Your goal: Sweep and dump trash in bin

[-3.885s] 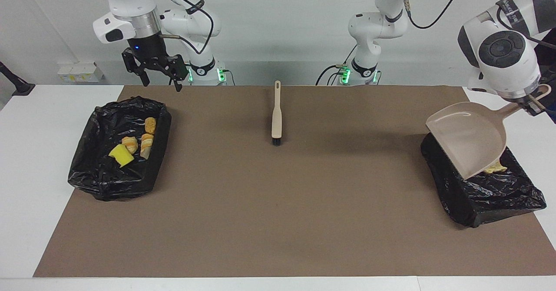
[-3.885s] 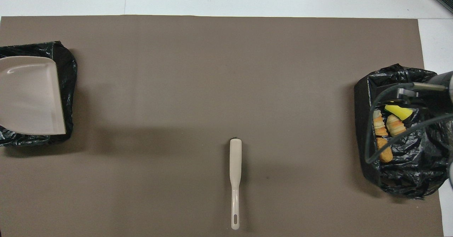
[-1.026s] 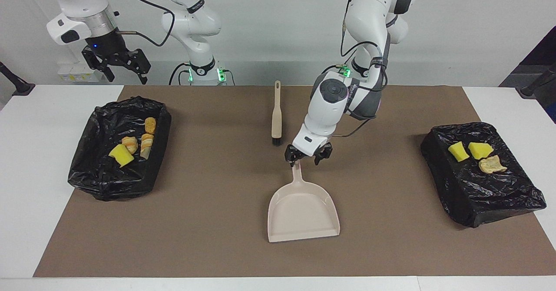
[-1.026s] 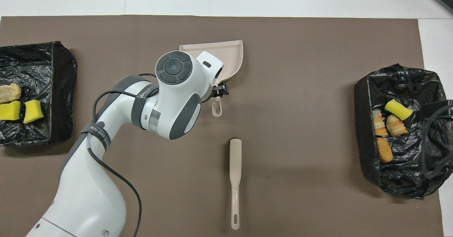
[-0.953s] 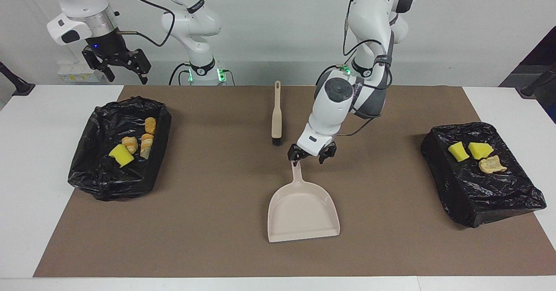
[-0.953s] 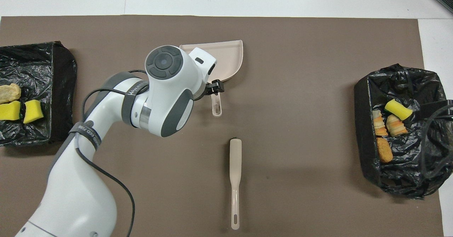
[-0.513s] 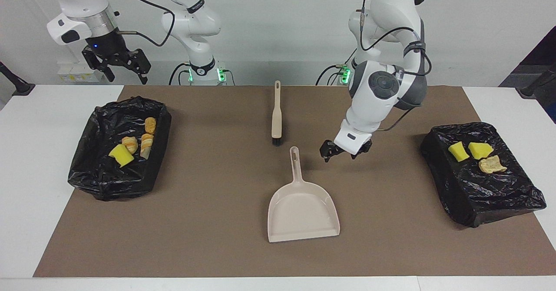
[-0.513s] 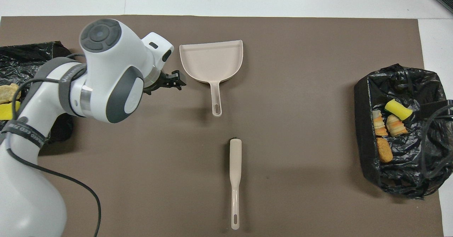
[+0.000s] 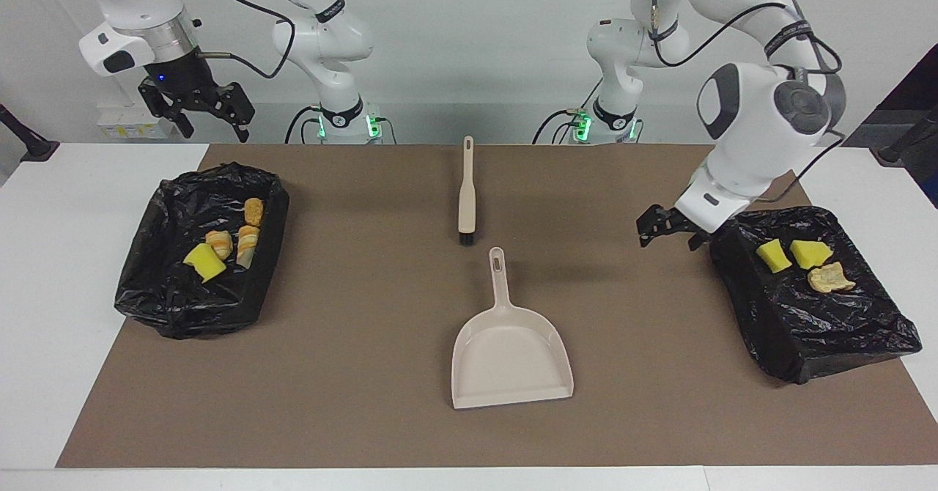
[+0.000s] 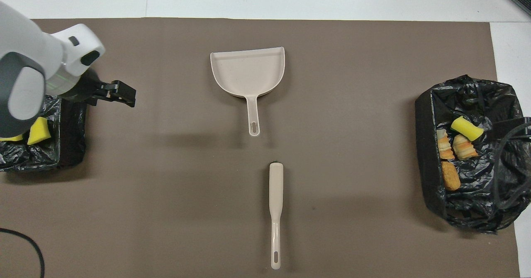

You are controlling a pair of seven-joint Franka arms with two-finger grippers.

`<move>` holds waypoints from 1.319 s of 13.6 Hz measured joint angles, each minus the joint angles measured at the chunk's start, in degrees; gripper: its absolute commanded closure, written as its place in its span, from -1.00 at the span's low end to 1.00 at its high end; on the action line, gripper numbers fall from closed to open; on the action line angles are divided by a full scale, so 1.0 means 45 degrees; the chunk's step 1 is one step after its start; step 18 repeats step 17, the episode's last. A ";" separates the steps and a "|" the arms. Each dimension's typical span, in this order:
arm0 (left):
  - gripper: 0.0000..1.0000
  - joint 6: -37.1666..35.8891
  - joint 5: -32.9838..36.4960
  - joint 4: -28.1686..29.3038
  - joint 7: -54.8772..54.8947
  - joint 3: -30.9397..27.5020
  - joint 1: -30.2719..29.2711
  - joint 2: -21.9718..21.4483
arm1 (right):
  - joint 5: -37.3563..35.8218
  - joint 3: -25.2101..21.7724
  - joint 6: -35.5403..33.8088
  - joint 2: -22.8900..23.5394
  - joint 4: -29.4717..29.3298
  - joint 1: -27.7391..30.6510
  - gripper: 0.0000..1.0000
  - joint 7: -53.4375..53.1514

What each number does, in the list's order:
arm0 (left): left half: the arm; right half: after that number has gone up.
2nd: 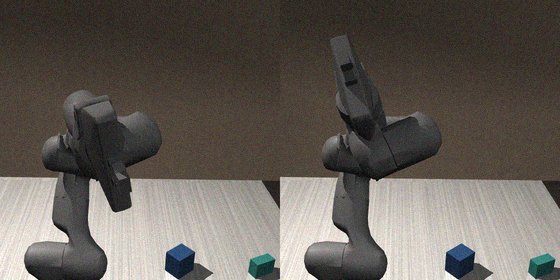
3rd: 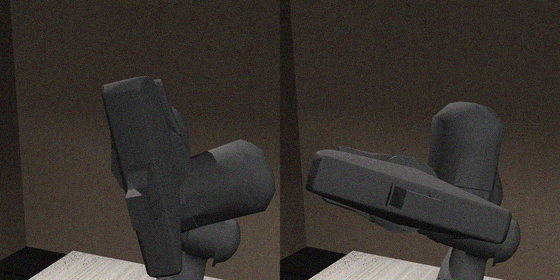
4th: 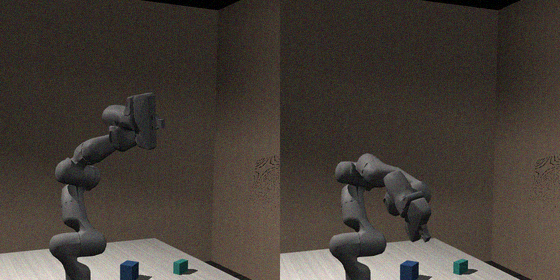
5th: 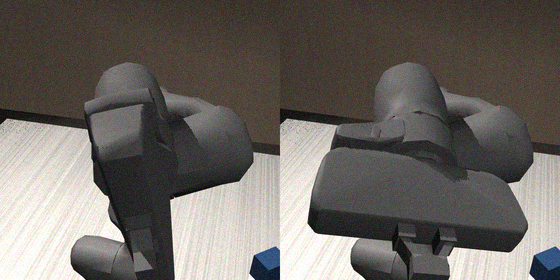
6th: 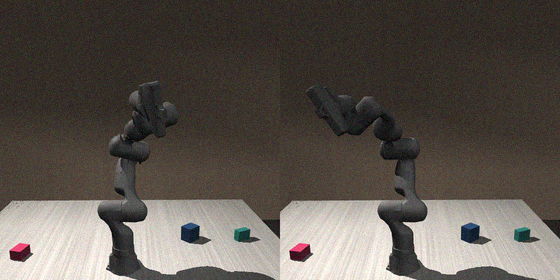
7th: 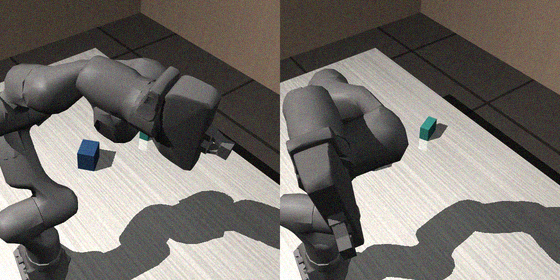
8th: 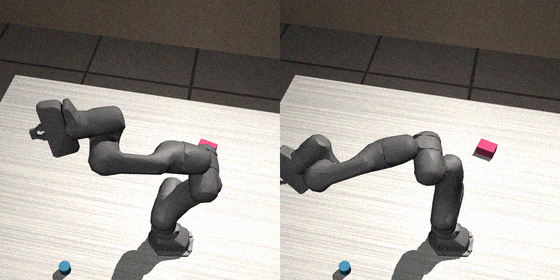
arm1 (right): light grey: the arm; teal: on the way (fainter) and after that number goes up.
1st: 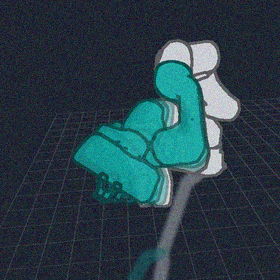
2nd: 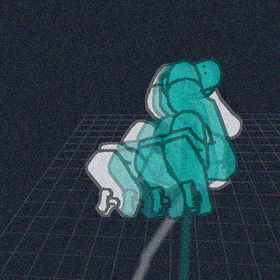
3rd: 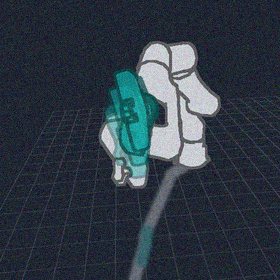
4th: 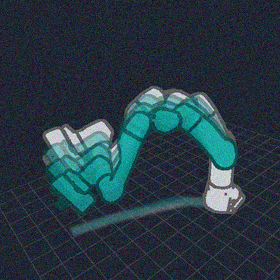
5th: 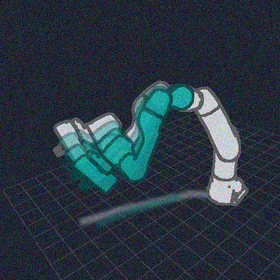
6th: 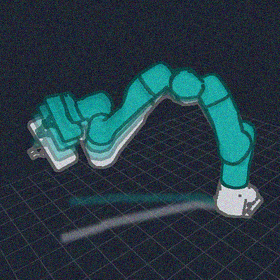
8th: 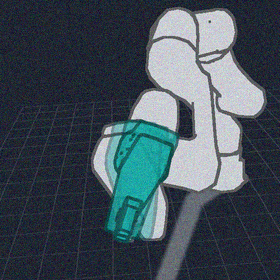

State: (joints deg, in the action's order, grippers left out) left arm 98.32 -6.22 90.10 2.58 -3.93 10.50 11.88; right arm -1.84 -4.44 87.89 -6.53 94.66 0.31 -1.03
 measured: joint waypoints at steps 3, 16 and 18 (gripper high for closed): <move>-1.00 -0.1364 0.0304 -0.0016 0.1135 -0.0004 -0.0817 -0.1262 | 0.0000 0.0000 0.0000 0.0000 0.0000 0.0000 -1.00 0.0000; -1.00 -0.1838 0.1168 0.0619 0.1650 0.0065 -0.0921 -0.2888 | 0.0000 0.0000 0.0000 0.0000 0.0000 0.0000 -1.00 0.0000; -1.00 -0.1836 0.1168 0.0619 0.1650 0.0076 -0.0921 -0.2888 | 0.0000 0.0000 0.0000 0.0000 0.0000 0.0000 -1.00 0.0000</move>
